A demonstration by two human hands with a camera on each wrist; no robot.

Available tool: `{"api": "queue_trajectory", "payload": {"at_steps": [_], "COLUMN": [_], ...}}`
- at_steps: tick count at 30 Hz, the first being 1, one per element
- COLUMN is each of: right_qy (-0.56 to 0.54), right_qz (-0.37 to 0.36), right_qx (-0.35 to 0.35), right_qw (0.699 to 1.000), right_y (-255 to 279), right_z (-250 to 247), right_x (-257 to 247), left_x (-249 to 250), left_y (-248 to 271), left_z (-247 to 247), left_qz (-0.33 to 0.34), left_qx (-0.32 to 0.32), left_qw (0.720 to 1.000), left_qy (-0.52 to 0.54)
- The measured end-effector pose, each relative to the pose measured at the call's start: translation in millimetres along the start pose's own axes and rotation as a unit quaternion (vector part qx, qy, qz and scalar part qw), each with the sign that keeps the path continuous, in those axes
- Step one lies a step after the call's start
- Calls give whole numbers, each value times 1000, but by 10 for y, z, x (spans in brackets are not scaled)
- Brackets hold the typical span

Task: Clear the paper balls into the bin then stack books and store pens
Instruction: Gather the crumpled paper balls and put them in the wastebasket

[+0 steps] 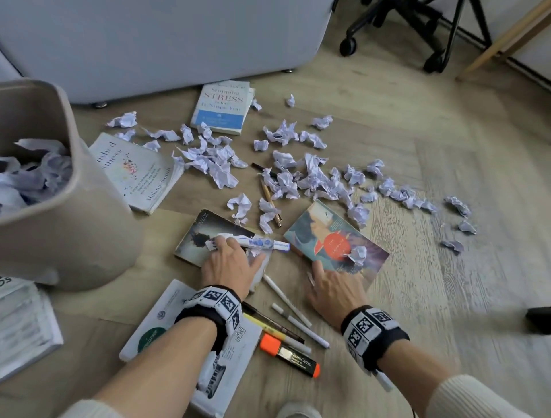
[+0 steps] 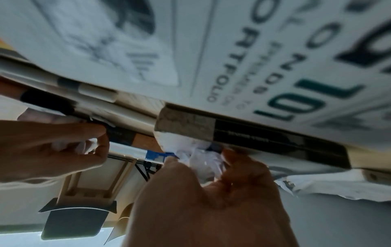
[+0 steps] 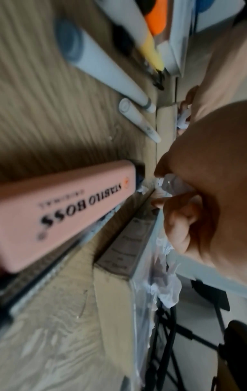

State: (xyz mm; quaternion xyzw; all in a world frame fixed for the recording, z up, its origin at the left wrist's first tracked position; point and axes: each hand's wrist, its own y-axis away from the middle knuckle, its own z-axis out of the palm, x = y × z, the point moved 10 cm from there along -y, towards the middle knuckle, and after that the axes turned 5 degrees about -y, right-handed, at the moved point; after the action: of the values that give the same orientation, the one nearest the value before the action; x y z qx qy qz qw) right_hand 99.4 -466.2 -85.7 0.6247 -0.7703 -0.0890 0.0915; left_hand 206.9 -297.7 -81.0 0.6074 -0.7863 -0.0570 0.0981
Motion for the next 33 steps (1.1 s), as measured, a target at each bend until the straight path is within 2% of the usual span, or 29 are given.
{"api": "queue_trajectory", "payload": {"at_steps": [2,4,7,10,12,14,17,19,20,21,23,24,27,28,30,33], "right_qy": [40,62,45,-51,-167,-272,-337,-352,-341,-308,-144,-60,15,25,-30,-82], "right_qz": [-16,-46,-77,-88,-32,51,165,235,250,250,181,138,32,11,29,-30], "right_qx": [-17,-41,-76,4,92,137,215,234,233,208,104,37,-11,3,-13,-7], "right_qw": [999,996,993,995,981,951,902,875,876,894,967,988,999,1000,999,996], "right_y": [-37,-61,-46,-36,-52,-71,-67,-87,-107,-140,-278,-319,-341,-363,-468,-782], "right_z": [55,105,150,-30,-241,-322,-446,-467,-470,-452,-337,-207,-57,-55,-40,-231], "right_x": [-39,-111,-179,-146,101,476,1041,1321,1379,1387,1199,1061,713,653,660,442], "left_x": [128,291,373,375,349,350,335,356,381,405,427,428,395,381,306,97], "left_y": [-17,-9,-17,-45,-44,-24,-59,-142,-187,-236,-352,-407,-597,-668,-857,-1156], "left_z": [66,69,132,77,-2,-75,-257,-358,-400,-433,-479,-503,-616,-653,-681,-644], "left_qz": [36,99,141,163,164,178,170,169,176,184,192,193,191,191,179,128], "left_qx": [3,30,3,-9,-5,2,36,53,55,56,56,55,68,72,71,48], "left_qw": [999,994,985,980,986,982,968,964,964,964,967,968,971,972,977,988], "left_qy": [-14,-32,-104,-116,-40,69,180,200,194,182,157,148,130,116,89,73]}}
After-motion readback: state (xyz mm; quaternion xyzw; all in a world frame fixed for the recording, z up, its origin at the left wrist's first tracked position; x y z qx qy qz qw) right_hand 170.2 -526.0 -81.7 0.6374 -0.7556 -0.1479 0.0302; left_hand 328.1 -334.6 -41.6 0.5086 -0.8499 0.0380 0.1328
